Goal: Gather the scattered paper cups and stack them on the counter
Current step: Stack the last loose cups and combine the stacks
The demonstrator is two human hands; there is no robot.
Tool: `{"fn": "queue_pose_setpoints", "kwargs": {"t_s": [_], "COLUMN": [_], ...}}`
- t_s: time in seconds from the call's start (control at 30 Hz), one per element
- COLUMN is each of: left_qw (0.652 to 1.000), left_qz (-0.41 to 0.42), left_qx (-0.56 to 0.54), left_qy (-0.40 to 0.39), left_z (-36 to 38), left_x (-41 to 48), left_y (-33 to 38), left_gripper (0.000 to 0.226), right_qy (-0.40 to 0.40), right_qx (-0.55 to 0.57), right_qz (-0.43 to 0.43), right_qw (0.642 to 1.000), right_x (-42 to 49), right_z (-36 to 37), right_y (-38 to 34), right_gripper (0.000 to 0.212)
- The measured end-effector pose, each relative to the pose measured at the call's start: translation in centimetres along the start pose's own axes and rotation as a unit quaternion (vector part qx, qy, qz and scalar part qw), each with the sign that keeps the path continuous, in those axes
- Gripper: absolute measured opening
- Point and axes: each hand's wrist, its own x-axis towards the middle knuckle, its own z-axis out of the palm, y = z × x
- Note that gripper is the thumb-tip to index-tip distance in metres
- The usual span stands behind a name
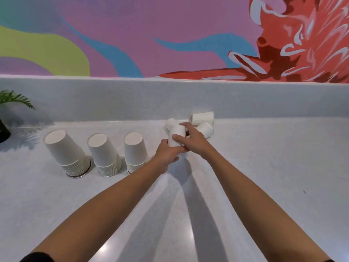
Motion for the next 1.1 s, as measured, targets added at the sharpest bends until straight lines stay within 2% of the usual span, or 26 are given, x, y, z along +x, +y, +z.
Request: {"fn": "queue_pose_setpoints", "kwargs": {"t_s": [0.13,0.2,0.23,0.33,0.47,0.57,0.67,0.87,1.0,1.03,1.1], "left_qw": [1.0,0.999,0.999,0.999,0.999,0.999,0.999,0.999,0.998,0.998,0.998], "left_qz": [-0.014,-0.014,-0.014,-0.013,-0.016,-0.021,-0.018,-0.028,-0.031,-0.031,-0.028], "left_qx": [-0.005,-0.006,-0.004,0.013,0.029,0.023,0.029,0.038,0.049,0.052,0.056], "left_qy": [0.023,0.032,0.033,0.041,0.043,0.027,0.021,0.009,-0.001,0.0,0.004], "left_z": [-0.4,-0.7,-0.8,-0.8,-0.6,-0.4,-0.2,-0.3,-0.6,-0.7,-0.9], "left_x": [0.8,1.4,1.6,2.0,2.7,2.9,3.2,3.4,3.2,3.2,3.1], "left_y": [-0.5,-0.7,-0.8,-0.8,-1.0,-1.2,-1.3,-1.3,-1.6,-1.7,-1.9], "left_gripper": [0.06,0.065,0.067,0.068,0.073,0.075,0.079,0.073,0.076,0.076,0.077], "right_qy": [0.032,0.078,0.098,0.097,0.062,0.032,-0.003,-0.012,-0.029,-0.02,0.033], "right_qx": [-0.011,-0.116,-0.21,-0.474,-0.589,-0.63,-0.641,-0.655,-0.675,-0.665,-0.606], "right_qz": [-0.028,-0.038,-0.041,-0.029,-0.007,-0.013,-0.016,-0.04,-0.09,-0.101,-0.101], "right_qw": [0.999,0.989,0.972,0.874,0.806,0.776,0.768,0.754,0.732,0.74,0.788], "right_x": [0.6,1.3,1.6,2.8,4.1,4.9,5.6,6.1,5.7,5.6,5.2], "right_z": [-1.2,-2.0,-2.5,-3.5,-4.0,-3.6,-3.0,-2.6,-2.7,-2.7,-2.9], "right_y": [0.2,1.1,1.6,3.1,4.6,5.6,6.5,6.8,6.6,6.4,5.5], "right_gripper": [0.033,0.033,0.035,0.051,0.074,0.077,0.072,0.046,0.042,0.041,0.041]}}
